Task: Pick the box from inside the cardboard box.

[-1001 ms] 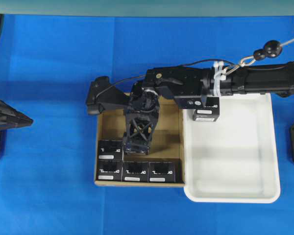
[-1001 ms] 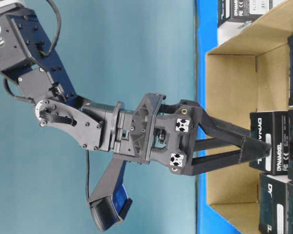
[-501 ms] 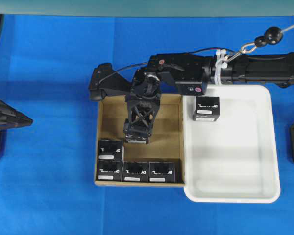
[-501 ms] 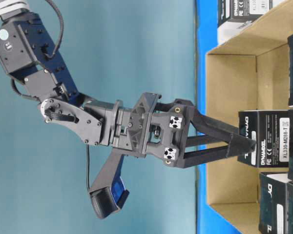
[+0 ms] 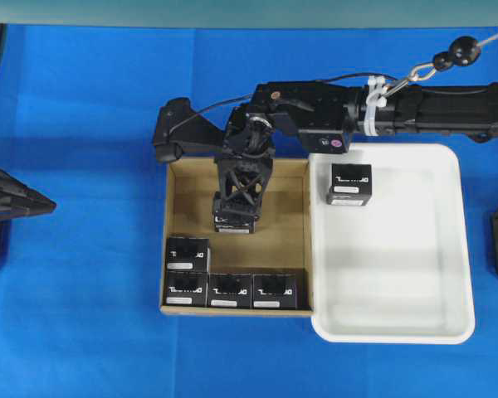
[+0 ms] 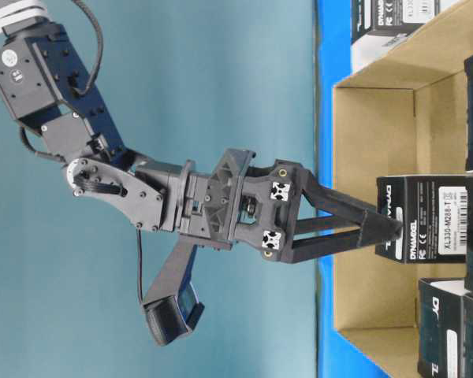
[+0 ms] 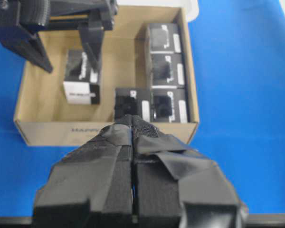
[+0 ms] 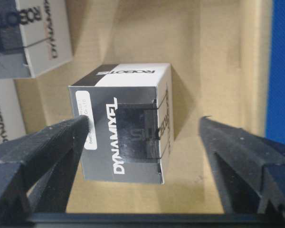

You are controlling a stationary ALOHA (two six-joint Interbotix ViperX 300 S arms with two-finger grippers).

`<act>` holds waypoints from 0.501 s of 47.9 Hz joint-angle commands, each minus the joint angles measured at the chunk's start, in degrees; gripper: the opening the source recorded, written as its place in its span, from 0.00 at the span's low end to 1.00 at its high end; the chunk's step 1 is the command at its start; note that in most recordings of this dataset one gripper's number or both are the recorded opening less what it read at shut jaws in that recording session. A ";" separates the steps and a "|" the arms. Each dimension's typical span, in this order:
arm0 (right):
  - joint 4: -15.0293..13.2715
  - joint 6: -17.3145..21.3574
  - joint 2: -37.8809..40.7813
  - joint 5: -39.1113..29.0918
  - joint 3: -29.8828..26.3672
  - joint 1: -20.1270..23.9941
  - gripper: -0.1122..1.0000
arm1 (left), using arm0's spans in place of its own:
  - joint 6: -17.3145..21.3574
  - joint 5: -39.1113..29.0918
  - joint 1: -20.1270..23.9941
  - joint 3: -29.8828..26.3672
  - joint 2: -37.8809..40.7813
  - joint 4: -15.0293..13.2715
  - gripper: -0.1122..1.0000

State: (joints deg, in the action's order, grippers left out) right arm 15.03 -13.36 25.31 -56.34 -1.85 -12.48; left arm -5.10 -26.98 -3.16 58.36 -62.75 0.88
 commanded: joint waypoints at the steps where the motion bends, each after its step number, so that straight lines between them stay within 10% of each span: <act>1: -0.35 -0.26 0.26 -0.26 0.18 -0.18 0.98 | -0.18 0.53 0.00 -1.85 0.62 0.09 0.04; 24: 0.79 0.44 -1.41 -2.72 -4.31 0.35 0.98 | -0.35 0.53 -0.09 -1.85 0.53 0.09 0.04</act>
State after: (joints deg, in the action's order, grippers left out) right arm 15.56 -13.01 25.22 -58.27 -4.31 -12.48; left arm -5.45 -26.98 -3.16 58.18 -62.75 0.88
